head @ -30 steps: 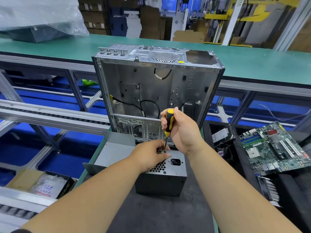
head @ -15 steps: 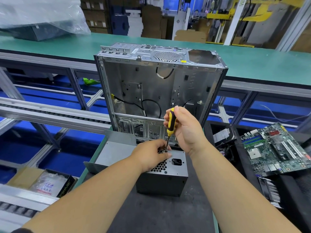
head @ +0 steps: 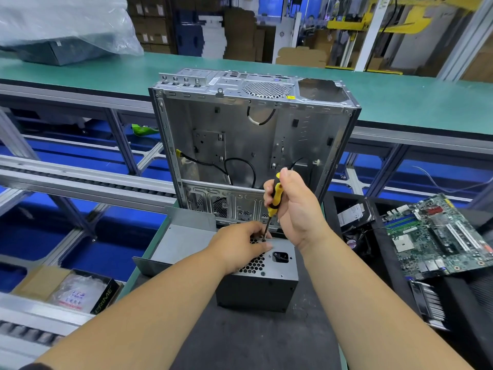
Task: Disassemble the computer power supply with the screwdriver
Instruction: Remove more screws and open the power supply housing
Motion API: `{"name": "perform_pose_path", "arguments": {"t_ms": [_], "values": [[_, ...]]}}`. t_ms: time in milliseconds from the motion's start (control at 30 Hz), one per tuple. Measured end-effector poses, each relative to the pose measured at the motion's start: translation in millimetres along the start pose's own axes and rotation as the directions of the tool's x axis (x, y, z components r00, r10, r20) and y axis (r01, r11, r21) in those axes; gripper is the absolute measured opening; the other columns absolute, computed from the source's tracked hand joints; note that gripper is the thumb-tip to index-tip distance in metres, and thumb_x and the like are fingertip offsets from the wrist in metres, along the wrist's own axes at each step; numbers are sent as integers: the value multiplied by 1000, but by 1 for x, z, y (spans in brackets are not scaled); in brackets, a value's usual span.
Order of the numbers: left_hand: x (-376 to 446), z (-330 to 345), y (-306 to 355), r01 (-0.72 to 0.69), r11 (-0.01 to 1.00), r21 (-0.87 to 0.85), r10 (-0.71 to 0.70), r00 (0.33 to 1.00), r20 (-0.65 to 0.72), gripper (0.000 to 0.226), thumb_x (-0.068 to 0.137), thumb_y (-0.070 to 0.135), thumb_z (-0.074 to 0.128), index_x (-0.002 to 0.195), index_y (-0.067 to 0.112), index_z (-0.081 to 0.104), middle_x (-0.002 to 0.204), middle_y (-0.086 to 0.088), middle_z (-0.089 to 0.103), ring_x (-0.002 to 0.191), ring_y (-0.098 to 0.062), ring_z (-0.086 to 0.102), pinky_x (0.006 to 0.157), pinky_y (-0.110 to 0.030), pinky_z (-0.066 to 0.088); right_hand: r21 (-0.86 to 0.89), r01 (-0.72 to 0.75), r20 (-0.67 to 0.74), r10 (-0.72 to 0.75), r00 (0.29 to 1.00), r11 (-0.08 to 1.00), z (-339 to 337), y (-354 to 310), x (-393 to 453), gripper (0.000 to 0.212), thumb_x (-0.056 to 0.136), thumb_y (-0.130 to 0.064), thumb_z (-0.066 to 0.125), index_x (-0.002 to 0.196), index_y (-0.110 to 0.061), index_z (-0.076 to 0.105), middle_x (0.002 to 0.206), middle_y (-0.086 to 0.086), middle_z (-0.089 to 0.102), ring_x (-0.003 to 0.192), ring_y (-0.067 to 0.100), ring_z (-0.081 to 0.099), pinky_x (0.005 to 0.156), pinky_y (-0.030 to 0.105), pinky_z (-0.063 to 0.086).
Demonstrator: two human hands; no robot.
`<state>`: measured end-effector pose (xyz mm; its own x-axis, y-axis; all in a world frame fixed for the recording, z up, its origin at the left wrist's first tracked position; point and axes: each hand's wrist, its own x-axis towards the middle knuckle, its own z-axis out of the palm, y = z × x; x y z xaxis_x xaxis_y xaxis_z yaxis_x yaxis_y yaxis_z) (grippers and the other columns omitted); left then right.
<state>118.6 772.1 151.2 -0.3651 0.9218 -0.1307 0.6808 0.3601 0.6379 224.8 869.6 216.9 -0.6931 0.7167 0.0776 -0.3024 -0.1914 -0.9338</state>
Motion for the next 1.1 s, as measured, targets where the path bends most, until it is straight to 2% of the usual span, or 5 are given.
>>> {"name": "perform_pose_path", "arguments": {"t_ms": [267, 533, 733, 900, 1100], "values": [[-1, 0, 1, -10, 1000, -14, 10, 1000, 1, 12, 86, 54, 63, 94, 50, 56, 95, 18, 64, 85, -11, 63, 77, -34, 56, -54, -58, 6, 58, 998, 997, -1, -6, 2, 31, 104, -33, 47, 93, -10, 65, 78, -1, 65, 72, 15, 63, 86, 42, 47], [-1, 1, -1, -3, 999, -37, 2, 1000, -15, 20, 86, 55, 63, 101, 45, 56, 95, 19, 65, 86, -10, 64, 80, -37, 55, 80, -110, 25, 108, 994, 991, 8, -5, 3, 60, 107, -48, 23, 82, -7, 59, 62, 2, 43, 58, 13, 39, 61, 24, 38], [-2, 2, -2, -12, 997, -80, 8, 998, -57, 15, 88, 50, 63, 95, 42, 53, 92, 20, 65, 86, -9, 62, 79, -34, 53, -31, -26, 35, 27, 999, 999, 3, 0, 1, 26, 94, -42, 48, 90, -16, 46, 67, -1, 52, 62, 16, 44, 68, 30, 41], [-2, 3, -1, -16, 998, -66, 11, 997, -80, 10, 90, 44, 63, 87, 40, 55, 85, 17, 65, 82, -9, 61, 73, -29, 50, -45, -47, 38, 49, 998, 998, 2, -4, 1, 26, 90, -42, 56, 88, -17, 61, 80, -1, 63, 72, 16, 59, 76, 32, 52], [-3, 3, -1, -17, 996, -87, 8, 995, -96, 15, 89, 41, 65, 81, 39, 53, 85, 15, 66, 81, -9, 62, 74, -33, 53, -25, -80, 27, 80, 996, 997, 7, -10, 0, 45, 108, -36, 34, 89, -8, 64, 70, 3, 57, 66, 15, 52, 72, 28, 46]]}}
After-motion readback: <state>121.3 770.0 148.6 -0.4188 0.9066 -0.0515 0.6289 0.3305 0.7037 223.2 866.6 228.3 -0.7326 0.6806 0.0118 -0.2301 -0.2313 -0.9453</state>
